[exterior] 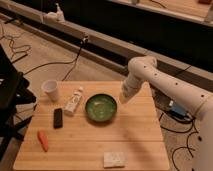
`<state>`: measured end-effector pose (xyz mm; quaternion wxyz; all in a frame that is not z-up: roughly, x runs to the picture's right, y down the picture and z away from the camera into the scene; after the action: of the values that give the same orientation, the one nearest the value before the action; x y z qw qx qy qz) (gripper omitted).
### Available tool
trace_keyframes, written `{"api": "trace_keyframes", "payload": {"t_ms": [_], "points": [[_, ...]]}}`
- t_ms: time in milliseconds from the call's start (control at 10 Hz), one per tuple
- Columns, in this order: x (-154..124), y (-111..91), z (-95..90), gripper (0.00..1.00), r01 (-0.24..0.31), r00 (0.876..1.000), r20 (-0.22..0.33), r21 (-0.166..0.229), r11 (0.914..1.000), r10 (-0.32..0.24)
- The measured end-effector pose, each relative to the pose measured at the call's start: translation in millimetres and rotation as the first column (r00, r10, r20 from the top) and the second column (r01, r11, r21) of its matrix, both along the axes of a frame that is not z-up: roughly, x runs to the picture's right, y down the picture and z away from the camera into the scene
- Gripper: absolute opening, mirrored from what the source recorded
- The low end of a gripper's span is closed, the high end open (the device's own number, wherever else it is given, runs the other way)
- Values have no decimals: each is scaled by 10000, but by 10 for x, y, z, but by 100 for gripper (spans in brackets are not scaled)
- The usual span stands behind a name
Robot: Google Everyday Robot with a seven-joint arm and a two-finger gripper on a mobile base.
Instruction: Push the eraser across the table
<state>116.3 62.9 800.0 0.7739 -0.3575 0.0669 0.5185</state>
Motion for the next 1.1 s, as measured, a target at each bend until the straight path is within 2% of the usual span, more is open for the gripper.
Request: {"api": "trace_keyframes", "payload": {"t_ms": [200, 400, 600, 800, 1100], "points": [[-277, -68, -152, 0, -209, 9983, 547, 121, 9997, 203], [-666, 31, -283, 0, -223, 9915, 1286, 115, 9997, 207], [-1030, 262, -335, 0, -349, 9800, 1951, -186, 9992, 378], [-1482, 533, -342, 0, -117, 9662, 2569, -413, 9991, 219], [-2074, 794, -290, 0, 224, 9491, 3147, -427, 9988, -79]]}}
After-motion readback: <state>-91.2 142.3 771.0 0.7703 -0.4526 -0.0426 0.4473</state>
